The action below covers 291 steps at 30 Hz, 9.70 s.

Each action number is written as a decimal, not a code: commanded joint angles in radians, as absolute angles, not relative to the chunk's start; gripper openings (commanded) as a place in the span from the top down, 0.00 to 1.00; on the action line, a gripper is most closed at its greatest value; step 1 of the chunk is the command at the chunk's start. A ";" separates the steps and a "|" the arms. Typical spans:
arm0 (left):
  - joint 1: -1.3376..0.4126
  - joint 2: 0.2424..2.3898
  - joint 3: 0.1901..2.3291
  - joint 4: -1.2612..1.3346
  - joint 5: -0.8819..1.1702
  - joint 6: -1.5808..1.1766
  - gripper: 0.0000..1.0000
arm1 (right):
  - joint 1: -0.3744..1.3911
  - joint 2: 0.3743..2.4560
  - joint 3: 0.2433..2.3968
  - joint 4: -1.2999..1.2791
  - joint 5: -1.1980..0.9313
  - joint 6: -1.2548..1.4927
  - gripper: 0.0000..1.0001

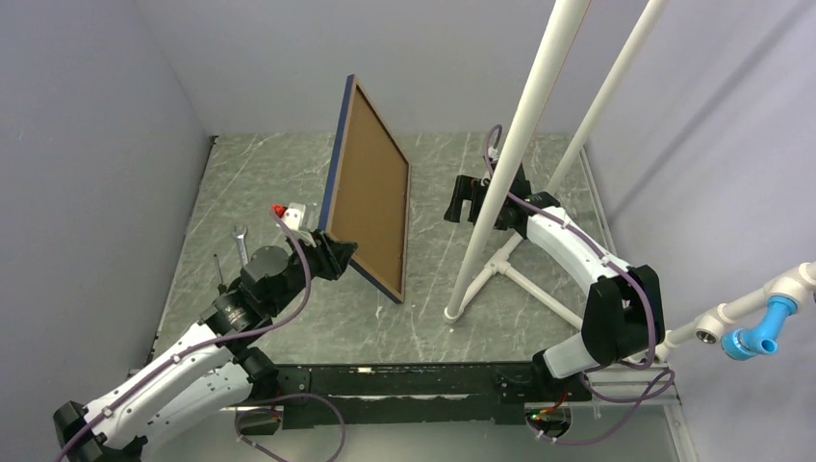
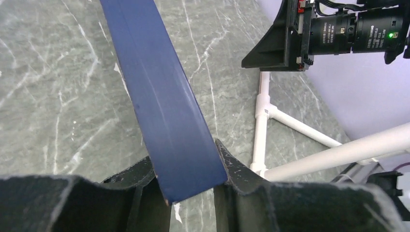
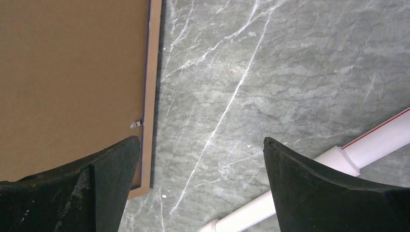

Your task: Take the photo out of the frame

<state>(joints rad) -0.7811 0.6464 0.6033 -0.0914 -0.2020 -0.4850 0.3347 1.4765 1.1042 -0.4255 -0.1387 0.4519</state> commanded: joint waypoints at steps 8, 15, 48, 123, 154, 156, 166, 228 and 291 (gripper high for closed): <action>-0.545 0.581 0.526 -0.045 0.288 -0.616 1.00 | 0.336 1.440 1.045 -0.375 -0.112 0.422 0.01; -0.474 0.503 0.394 0.021 0.342 -0.718 1.00 | 0.338 1.439 1.002 -0.327 -0.165 0.424 0.01; -0.562 0.717 -0.027 0.654 -0.174 -1.277 1.00 | 0.379 1.341 0.915 -0.268 -0.003 0.478 0.01; 0.205 1.097 0.896 -0.689 0.043 -0.539 0.00 | 0.517 1.799 1.097 -0.359 0.311 0.322 0.67; 0.620 1.154 0.595 -0.553 -0.109 -0.719 0.18 | 0.521 1.465 0.898 -0.229 -0.089 0.380 0.03; 0.620 1.174 0.592 -0.527 -0.091 -0.707 0.25 | 0.522 1.471 0.894 -0.219 -0.093 0.382 0.03; 0.618 1.204 0.554 -0.509 -0.076 -0.703 0.46 | 0.521 1.474 0.896 -0.210 -0.091 0.392 0.04; -0.721 1.316 0.523 0.775 0.244 -1.156 1.00 | 0.369 1.293 0.614 0.464 -0.699 0.969 0.37; -0.572 1.485 0.873 0.344 0.505 -1.020 0.62 | 0.549 1.445 0.900 0.027 -0.806 0.380 1.00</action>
<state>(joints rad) -0.5522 1.4651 0.8547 0.2546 0.4759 -0.9916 0.5457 1.5017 0.8799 0.0265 -0.8455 0.4141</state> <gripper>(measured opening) 0.477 0.255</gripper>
